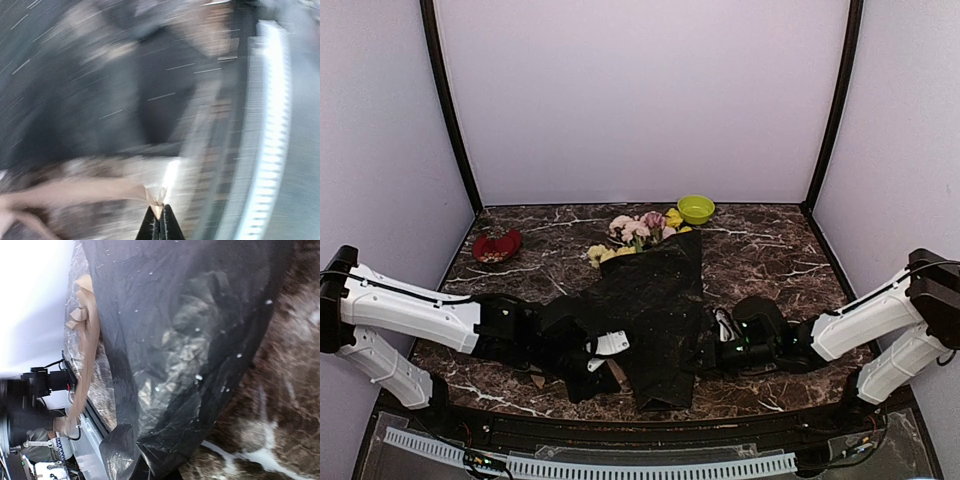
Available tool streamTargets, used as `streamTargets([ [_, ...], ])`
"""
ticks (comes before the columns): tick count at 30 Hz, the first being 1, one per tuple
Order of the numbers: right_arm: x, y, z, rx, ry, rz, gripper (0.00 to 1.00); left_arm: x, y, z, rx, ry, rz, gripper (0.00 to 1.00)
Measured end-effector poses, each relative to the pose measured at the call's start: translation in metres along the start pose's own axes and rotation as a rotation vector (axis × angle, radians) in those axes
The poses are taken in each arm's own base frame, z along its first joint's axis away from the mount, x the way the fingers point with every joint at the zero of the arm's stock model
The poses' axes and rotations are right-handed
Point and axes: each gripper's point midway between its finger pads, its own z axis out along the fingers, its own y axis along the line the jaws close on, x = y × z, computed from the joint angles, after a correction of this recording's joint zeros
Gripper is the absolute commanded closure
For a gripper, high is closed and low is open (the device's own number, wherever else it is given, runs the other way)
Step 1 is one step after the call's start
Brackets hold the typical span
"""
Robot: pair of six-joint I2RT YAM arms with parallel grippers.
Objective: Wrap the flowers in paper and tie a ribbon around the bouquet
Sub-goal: Place the ribbon at the center of the board.
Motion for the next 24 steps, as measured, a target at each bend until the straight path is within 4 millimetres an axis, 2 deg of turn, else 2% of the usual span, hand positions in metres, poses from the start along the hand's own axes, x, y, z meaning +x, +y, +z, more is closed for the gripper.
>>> streamTargets([
  [2, -0.004, 0.007, 0.001, -0.014, -0.004, -0.003, 1.0, -0.008, -0.038, -0.006, 0.102, -0.041, 0.06, 1.0],
  [6, -0.015, 0.031, 0.002, -0.062, -0.017, -0.02, 1.0, -0.003, -0.102, -0.01, 0.272, -0.035, 0.173, 1.0],
  [8, -0.02, 0.042, 0.003, -0.084, -0.026, -0.028, 1.0, -0.008, -0.114, -0.011, 0.316, -0.039, 0.199, 1.0],
  [15, -0.031, 0.06, 0.007, -0.105, -0.035, -0.055, 1.0, -0.062, -0.138, -0.007, 0.378, -0.125, 0.307, 1.0],
  [21, -0.036, 0.069, 0.007, -0.103, -0.035, -0.09, 1.0, -0.082, -0.149, 0.015, 0.405, -0.133, 0.418, 1.0],
  [24, -0.035, 0.069, 0.007, -0.098, -0.027, -0.102, 1.0, -0.087, -0.146, 0.025, 0.388, -0.137, 0.45, 1.0],
])
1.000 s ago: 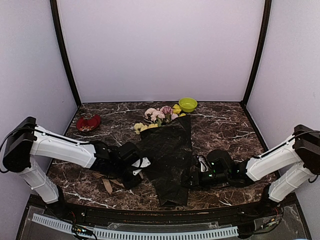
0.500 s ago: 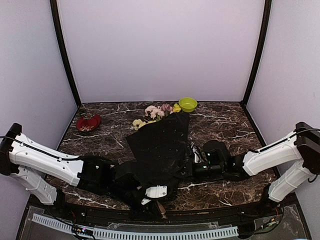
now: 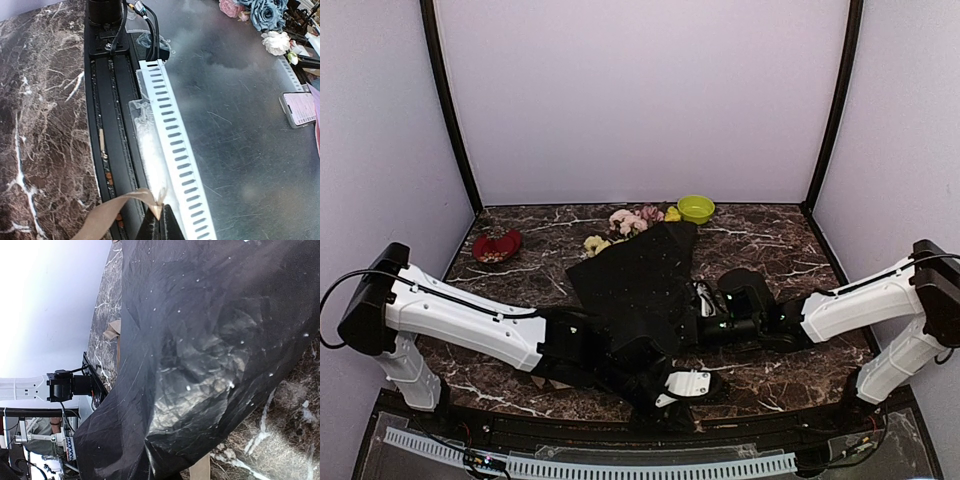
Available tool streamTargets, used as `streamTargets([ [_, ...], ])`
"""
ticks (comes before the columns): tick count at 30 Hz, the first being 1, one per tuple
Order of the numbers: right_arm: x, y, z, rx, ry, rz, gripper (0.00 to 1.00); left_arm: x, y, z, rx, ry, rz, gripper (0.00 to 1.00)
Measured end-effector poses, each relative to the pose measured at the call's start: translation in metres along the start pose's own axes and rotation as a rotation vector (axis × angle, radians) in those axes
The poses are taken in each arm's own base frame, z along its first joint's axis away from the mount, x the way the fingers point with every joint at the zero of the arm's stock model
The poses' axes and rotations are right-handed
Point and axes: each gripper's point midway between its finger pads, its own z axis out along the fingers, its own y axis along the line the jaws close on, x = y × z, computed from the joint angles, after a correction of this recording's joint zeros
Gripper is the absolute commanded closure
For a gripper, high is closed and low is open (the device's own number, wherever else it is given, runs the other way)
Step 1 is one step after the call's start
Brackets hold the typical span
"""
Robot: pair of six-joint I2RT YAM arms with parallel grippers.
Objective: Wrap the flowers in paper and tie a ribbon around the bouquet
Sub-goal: Place the ribbon at the center of the board.
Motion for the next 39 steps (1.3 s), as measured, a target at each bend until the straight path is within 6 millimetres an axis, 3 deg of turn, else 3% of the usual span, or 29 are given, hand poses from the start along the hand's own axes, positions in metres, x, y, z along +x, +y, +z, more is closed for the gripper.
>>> streamTargets([
  [3, 0.002, -0.002, 0.0, 0.007, 0.011, -0.005, 1.0, -0.006, 0.014, -0.004, -0.033, -0.032, 0.006, 1.0],
  [8, 0.005, -0.003, 0.0, 0.007, 0.026, -0.023, 1.0, -0.031, 0.077, -0.03, -0.158, -0.201, -0.041, 0.98],
  [10, 0.007, -0.003, 0.0, 0.008, 0.034, -0.032, 1.0, -0.038, 0.097, -0.043, -0.184, -0.264, -0.067, 0.82],
  [12, 0.005, -0.006, -0.001, 0.014, 0.034, -0.028, 1.0, -0.046, 0.098, -0.047, -0.164, -0.302, -0.068, 0.64],
  [16, 0.007, -0.009, -0.001, 0.022, 0.046, -0.033, 1.0, -0.057, 0.086, -0.046, -0.11, -0.335, -0.065, 0.43],
  [20, 0.008, -0.011, 0.0, 0.026, 0.053, -0.034, 1.0, -0.055, 0.079, -0.046, -0.075, -0.338, -0.074, 0.35],
  [24, 0.01, -0.013, 0.001, 0.031, 0.06, -0.033, 1.0, -0.044, 0.076, -0.054, -0.108, -0.33, -0.074, 0.34],
  [28, 0.012, -0.013, 0.002, 0.028, 0.067, -0.032, 1.0, -0.024, 0.066, -0.078, -0.247, -0.342, 0.011, 0.33],
  [31, 0.012, -0.013, 0.003, 0.025, 0.072, -0.031, 1.0, 0.008, 0.051, -0.086, -0.375, -0.328, 0.131, 0.31],
  [36, 0.013, -0.013, 0.004, 0.024, 0.077, -0.031, 1.0, 0.07, 0.051, -0.069, -0.523, -0.173, 0.258, 0.29],
  [39, 0.014, -0.014, 0.004, 0.025, 0.078, -0.03, 1.0, 0.085, 0.057, -0.069, -0.606, -0.12, 0.325, 0.27],
])
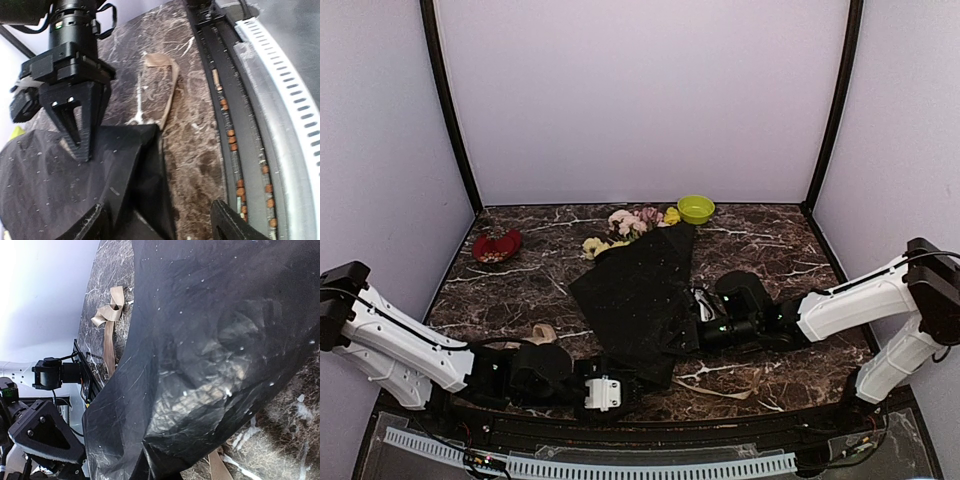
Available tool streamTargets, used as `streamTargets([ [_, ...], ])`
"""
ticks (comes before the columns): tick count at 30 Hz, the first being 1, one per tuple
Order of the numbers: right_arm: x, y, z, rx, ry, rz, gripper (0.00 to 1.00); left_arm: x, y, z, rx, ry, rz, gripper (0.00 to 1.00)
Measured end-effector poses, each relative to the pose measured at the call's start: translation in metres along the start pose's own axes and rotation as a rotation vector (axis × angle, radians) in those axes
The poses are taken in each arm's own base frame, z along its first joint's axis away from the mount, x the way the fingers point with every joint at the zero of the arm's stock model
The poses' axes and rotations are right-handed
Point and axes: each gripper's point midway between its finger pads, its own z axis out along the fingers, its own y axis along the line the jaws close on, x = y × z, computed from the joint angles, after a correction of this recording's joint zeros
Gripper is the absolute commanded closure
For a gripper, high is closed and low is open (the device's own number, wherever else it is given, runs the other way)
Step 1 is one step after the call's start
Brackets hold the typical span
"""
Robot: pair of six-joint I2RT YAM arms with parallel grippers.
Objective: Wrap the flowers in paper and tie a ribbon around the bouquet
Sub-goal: Place the ribbon at the center of the board, then pass from the right arm to the left
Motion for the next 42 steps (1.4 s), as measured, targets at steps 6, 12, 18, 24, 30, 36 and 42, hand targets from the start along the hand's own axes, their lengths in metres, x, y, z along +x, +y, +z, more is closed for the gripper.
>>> streamTargets([
  [6, 0.0, 0.0, 0.0, -0.002, 0.0, 0.0, 1.0, 0.015, 0.008, 0.001, -0.112, 0.032, 0.093, 0.27],
  [12, 0.0, 0.0, 0.0, -0.004, -0.002, 0.002, 1.0, 0.026, 0.006, 0.005, -0.154, 0.062, 0.126, 0.3],
  [18, -0.001, 0.001, 0.0, -0.012, -0.006, -0.001, 1.0, 0.039, 0.016, 0.01, -0.26, 0.079, 0.144, 0.55],
  [24, 0.001, 0.0, 0.0, -0.013, -0.006, 0.003, 1.0, 0.039, 0.022, 0.013, -0.321, 0.067, 0.137, 0.88],
  [30, 0.004, -0.004, 0.0, -0.007, -0.002, 0.008, 0.91, 0.037, 0.023, 0.013, -0.331, 0.055, 0.117, 1.0],
  [36, 0.006, -0.007, -0.007, 0.021, 0.003, -0.01, 0.72, 0.041, 0.019, 0.012, -0.311, 0.074, 0.101, 1.0],
  [42, 0.009, -0.024, -0.033, 0.164, -0.02, -0.066, 0.62, 0.047, 0.017, 0.01, -0.29, 0.102, 0.081, 1.0],
])
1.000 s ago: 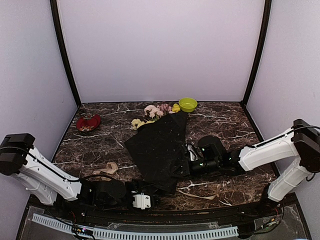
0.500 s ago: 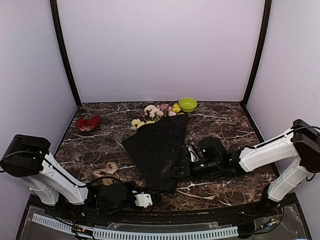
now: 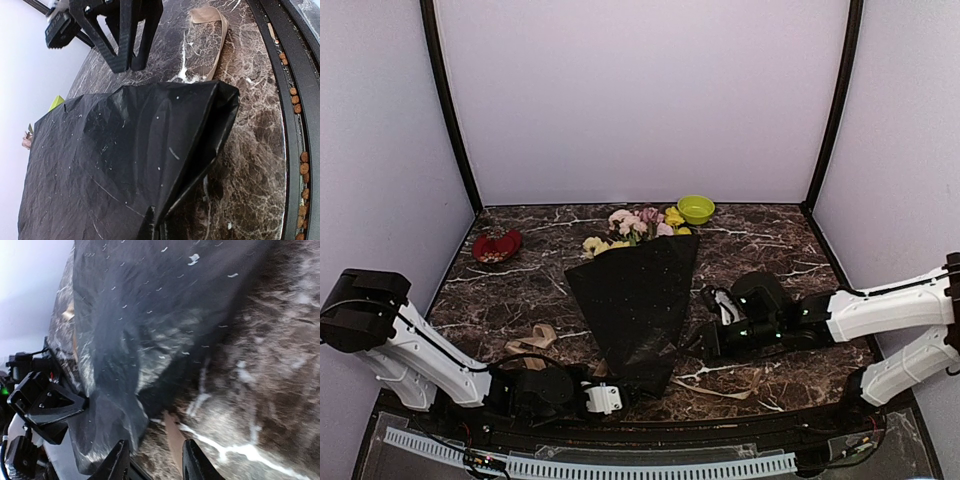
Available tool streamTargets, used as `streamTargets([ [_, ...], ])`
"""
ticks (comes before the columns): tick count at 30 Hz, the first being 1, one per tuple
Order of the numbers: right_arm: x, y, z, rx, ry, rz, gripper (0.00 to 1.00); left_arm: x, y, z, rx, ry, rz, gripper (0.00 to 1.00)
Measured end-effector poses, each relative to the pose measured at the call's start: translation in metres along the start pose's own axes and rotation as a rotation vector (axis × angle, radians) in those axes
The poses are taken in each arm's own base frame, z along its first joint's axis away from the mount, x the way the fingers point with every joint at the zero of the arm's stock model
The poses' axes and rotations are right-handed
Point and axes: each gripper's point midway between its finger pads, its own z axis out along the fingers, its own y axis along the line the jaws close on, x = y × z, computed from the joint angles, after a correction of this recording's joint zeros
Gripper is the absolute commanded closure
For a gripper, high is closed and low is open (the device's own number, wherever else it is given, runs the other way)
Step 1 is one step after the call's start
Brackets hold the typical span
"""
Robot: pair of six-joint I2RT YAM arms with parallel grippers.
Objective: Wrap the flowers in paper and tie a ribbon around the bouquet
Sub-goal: Pass from the right arm to the left, then pick up the ribbon from the center of the board.
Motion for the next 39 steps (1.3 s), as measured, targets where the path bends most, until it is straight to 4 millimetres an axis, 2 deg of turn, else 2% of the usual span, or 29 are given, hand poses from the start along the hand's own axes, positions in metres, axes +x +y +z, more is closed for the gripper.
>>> streamTargets([
  [5, 0.01, -0.028, -0.026, 0.166, -0.003, -0.034, 0.56, 0.001, -0.001, -0.001, 0.005, 0.007, -0.021, 1.0],
  [11, 0.052, -0.052, -0.036, 0.31, 0.137, -0.109, 0.46, 0.007, -0.003, -0.001, 0.016, 0.027, -0.029, 1.0],
  [13, 0.064, -0.056, -0.035, 0.332, 0.192, -0.154, 0.45, 0.008, -0.004, -0.001, 0.019, 0.032, -0.03, 1.0],
  [18, 0.077, -0.061, -0.021, 0.391, 0.306, -0.234, 0.45, 0.01, -0.005, -0.001, 0.024, 0.043, -0.036, 1.0],
  [24, 0.089, -0.047, 0.0, 0.434, 0.402, -0.374, 0.55, 0.008, -0.002, -0.003, 0.02, 0.037, -0.046, 1.0],
  [26, 0.089, -0.046, 0.002, 0.451, 0.407, -0.401, 0.65, 0.007, -0.001, -0.004, 0.016, 0.034, -0.05, 1.0],
  [30, 0.085, -0.051, 0.001, 0.493, 0.4, -0.416, 0.97, 0.005, 0.001, -0.005, 0.013, 0.032, -0.055, 1.0],
  [31, 0.084, -0.054, -0.001, 0.508, 0.395, -0.424, 1.0, 0.006, 0.001, -0.005, 0.013, 0.033, -0.055, 1.0],
  [35, 0.065, -0.065, -0.005, 0.563, 0.339, -0.397, 1.0, 0.006, 0.001, -0.006, 0.016, 0.038, -0.052, 1.0],
  [39, 0.011, -0.075, -0.013, 0.549, 0.174, -0.289, 1.0, 0.006, 0.001, -0.006, 0.015, 0.036, -0.054, 1.0],
])
